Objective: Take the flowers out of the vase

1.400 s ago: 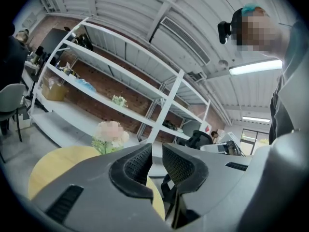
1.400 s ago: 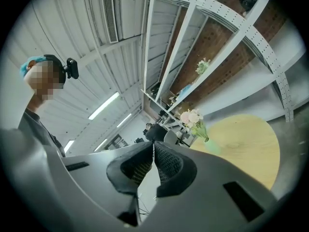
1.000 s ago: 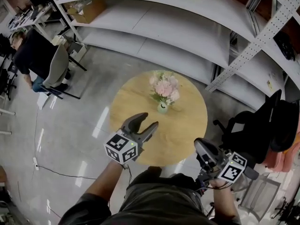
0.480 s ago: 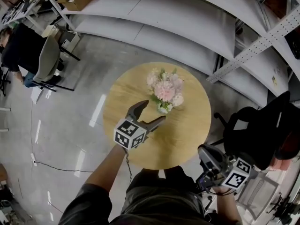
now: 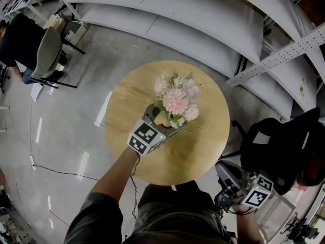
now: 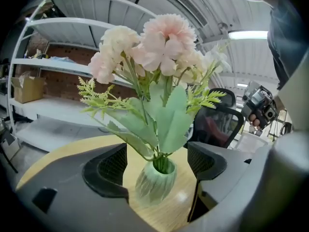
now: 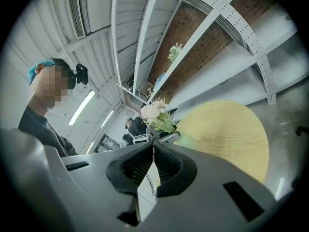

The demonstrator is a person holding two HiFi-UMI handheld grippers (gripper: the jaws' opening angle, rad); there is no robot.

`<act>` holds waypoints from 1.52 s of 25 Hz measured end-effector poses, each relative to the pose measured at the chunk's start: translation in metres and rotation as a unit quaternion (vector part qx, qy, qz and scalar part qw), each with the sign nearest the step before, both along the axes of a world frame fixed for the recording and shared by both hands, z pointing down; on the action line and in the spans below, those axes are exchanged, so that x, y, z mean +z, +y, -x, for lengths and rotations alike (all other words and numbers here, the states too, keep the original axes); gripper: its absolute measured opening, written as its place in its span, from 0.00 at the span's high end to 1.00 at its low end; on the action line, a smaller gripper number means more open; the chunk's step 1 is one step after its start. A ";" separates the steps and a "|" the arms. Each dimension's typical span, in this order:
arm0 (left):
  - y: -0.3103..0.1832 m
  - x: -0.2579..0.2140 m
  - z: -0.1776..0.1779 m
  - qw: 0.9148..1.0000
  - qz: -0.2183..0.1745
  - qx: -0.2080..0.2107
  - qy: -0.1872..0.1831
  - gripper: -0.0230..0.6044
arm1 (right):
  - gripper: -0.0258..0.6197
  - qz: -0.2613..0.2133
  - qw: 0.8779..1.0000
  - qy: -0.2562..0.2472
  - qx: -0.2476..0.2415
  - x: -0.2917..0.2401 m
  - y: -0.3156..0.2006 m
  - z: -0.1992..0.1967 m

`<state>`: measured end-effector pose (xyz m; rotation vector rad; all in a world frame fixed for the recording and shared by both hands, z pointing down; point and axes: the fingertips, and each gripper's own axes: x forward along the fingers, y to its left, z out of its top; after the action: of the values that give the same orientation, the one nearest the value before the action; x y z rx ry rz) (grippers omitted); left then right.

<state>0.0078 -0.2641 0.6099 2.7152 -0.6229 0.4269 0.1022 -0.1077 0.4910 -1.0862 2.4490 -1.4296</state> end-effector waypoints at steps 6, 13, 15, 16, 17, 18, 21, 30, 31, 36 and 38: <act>-0.006 -0.004 -0.003 1.000 -0.006 0.005 0.010 0.36 | 0.93 0.010 1.000 0.000 -0.003 0.007 -0.006 -0.002; -0.009 -0.007 -0.001 0.999 -0.032 0.002 -0.001 0.56 | 0.93 0.012 1.000 0.001 -0.005 0.008 -0.011 -0.003; -0.008 -0.007 0.000 0.999 -0.041 -0.004 -0.005 0.63 | 0.93 0.012 1.000 0.001 -0.005 0.007 -0.011 -0.002; -0.008 -0.008 0.001 0.999 -0.044 -0.008 -0.005 0.67 | 0.93 0.012 1.000 0.001 -0.005 0.007 -0.012 -0.002; -0.008 -0.011 0.002 0.999 -0.046 -0.012 -0.006 0.69 | 0.93 0.012 1.000 0.002 -0.005 0.006 -0.013 -0.001; -0.008 -0.013 0.003 0.999 -0.048 -0.015 -0.007 0.71 | 0.93 0.011 1.000 0.001 -0.004 0.004 -0.014 0.000; -0.008 -0.020 0.006 0.998 -0.051 -0.021 -0.007 0.74 | 0.93 0.006 1.000 -0.001 -0.005 -0.001 -0.016 0.004; -0.008 -0.053 0.010 0.998 -0.048 -0.033 0.001 0.77 | 0.93 -0.012 0.999 -0.035 0.005 -0.019 -0.025 0.003; -0.008 -0.058 0.011 0.998 -0.050 -0.034 0.001 0.77 | 0.93 -0.017 0.999 -0.036 0.003 -0.023 -0.026 0.004; -0.009 -0.090 0.019 0.997 -0.063 -0.040 0.004 0.78 | 0.93 -0.037 0.998 -0.046 0.000 -0.042 -0.028 0.011; -0.009 -0.104 0.019 0.997 -0.067 -0.044 0.006 0.78 | 0.93 -0.046 0.998 -0.050 -0.001 -0.050 -0.029 0.010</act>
<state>-0.0115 -0.2730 0.5057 2.7993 -0.7913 0.3585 0.0925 -0.1366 0.4413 -0.9685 2.4202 -1.3229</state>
